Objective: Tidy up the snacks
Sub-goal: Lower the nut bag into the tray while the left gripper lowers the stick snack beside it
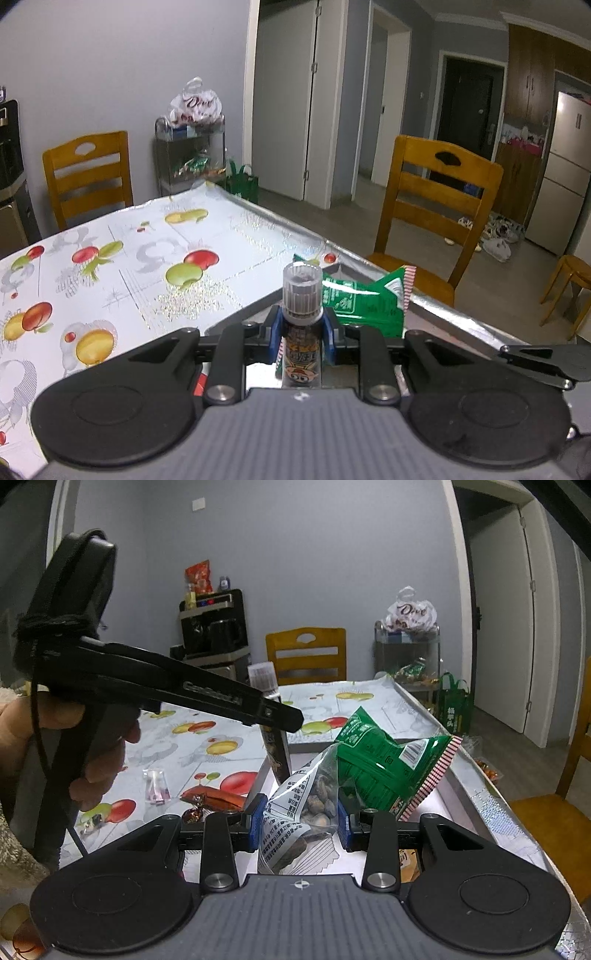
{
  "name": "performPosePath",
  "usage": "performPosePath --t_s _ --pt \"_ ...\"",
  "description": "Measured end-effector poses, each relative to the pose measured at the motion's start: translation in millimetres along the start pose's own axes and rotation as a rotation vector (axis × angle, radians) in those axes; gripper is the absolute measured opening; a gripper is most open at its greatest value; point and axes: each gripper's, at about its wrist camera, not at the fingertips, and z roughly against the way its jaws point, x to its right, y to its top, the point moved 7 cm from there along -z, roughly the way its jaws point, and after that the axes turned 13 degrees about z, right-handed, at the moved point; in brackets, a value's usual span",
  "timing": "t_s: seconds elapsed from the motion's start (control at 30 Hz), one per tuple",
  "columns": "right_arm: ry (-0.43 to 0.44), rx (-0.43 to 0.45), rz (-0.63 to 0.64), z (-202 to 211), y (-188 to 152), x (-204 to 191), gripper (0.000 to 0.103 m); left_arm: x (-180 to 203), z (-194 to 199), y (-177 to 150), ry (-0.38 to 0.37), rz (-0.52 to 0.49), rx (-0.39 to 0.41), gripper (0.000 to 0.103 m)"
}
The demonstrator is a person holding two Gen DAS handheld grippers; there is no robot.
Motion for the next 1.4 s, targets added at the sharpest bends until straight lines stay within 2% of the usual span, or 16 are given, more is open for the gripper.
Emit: performPosePath --t_s 0.13,0.5,0.73,0.87,0.97,1.13,1.4 --pt "0.006 -0.016 0.000 -4.9 -2.4 -0.2 0.039 -2.7 -13.1 -2.2 0.014 0.006 -0.024 0.020" --pt "0.042 -0.091 0.031 -25.5 -4.4 -10.6 0.039 2.5 -33.9 4.1 0.043 -0.030 -0.012 0.020" --pt "0.049 -0.131 0.042 -35.2 -4.8 -12.7 0.039 6.3 -53.8 5.8 0.059 -0.071 -0.032 0.020" --pt "0.038 -0.139 0.056 -38.3 -2.7 -14.3 0.039 0.6 -76.6 1.4 0.078 -0.064 -0.123 0.020" --pt "0.036 -0.141 0.053 -39.1 -4.3 -13.9 0.039 -6.9 -86.1 -6.0 0.081 -0.046 -0.145 0.020" --pt "0.027 -0.144 0.051 -39.6 -4.1 -11.4 0.039 -20.1 -93.6 -15.3 0.095 -0.022 -0.170 0.020" --pt "0.013 -0.151 0.052 -40.6 -3.1 -12.6 0.039 -24.5 -84.1 -15.1 0.086 -0.023 -0.144 0.020"
